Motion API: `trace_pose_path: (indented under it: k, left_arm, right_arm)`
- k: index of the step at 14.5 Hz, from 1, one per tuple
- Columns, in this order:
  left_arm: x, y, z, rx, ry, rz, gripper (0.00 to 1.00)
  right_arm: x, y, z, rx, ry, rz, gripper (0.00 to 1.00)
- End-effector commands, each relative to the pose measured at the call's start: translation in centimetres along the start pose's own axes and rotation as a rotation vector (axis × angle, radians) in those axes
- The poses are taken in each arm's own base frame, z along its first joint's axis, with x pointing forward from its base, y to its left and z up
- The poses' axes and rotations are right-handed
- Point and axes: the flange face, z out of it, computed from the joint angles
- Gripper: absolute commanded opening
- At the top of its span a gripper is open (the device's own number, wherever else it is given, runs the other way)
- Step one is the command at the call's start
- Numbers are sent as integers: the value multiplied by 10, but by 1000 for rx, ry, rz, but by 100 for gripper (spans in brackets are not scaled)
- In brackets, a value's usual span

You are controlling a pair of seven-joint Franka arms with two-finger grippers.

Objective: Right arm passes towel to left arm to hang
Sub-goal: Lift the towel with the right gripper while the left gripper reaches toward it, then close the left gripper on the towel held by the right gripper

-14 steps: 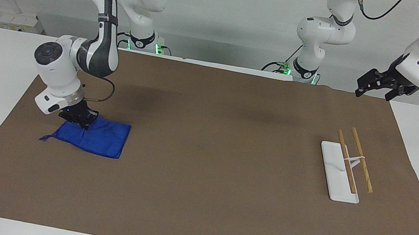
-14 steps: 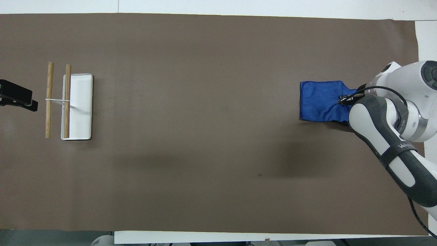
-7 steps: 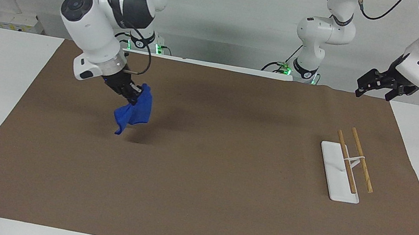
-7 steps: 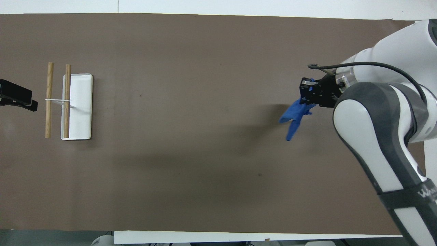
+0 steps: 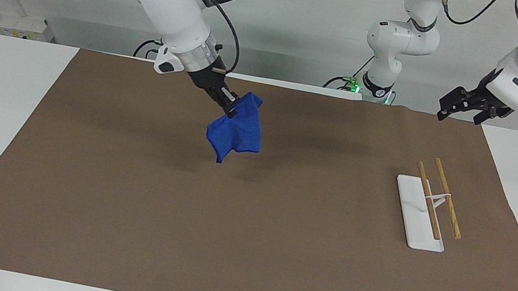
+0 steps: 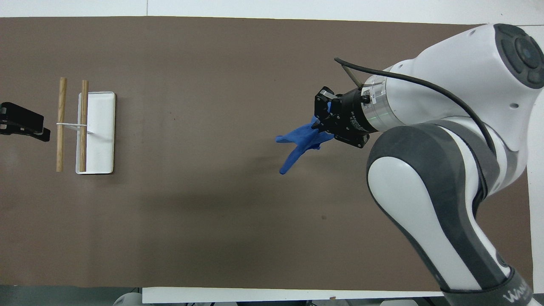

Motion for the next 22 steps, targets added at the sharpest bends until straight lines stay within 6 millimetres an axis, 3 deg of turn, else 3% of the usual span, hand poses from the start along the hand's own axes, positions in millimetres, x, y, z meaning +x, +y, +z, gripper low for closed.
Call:
trace_pose_path:
  k: [1,2,4,5,7,10,12,13,15,16,19,22]
  left_arm:
    - [-7,-23,9,-193,-33,-205,100]
    - [-5,-29,11,-278,-70,-326,100]
    - [-1,-14,24,-394,-141,-587,100]
    - [-1,-2,32,-447,-173,-713,100]
    - [-13,52,53,-478,-144,-830,100]
    - [-9,72,76,-584,-152,-1125,100]
    - [9,79,81,-637,-211,-1164,100]
    - [15,86,87,-634,-245,-1191,100]
    - [5,120,100,-595,-303,-1251,100]
    - [9,125,105,-588,-313,-1277,100]
    - [38,138,107,-573,-328,-1270,100]
    - [20,156,119,-490,-382,-1222,100]
  right_arm:
    - [-21,-20,3,91,-46,176,0]
    - [-39,-30,10,128,-54,237,0]
    - [-68,-47,21,206,-61,335,0]
    - [-79,-54,24,244,-69,382,0]
    - [-100,-64,30,298,-94,468,0]
    - [-131,-74,38,369,-144,582,0]
    - [-153,-76,46,362,-171,594,0]
    - [-156,-76,47,359,-174,592,0]
    - [-158,-76,48,357,-177,600,0]
    - [-159,-76,48,356,-179,605,0]
    - [-170,-76,51,346,-190,609,0]
    - [-170,-76,52,343,-189,608,0]
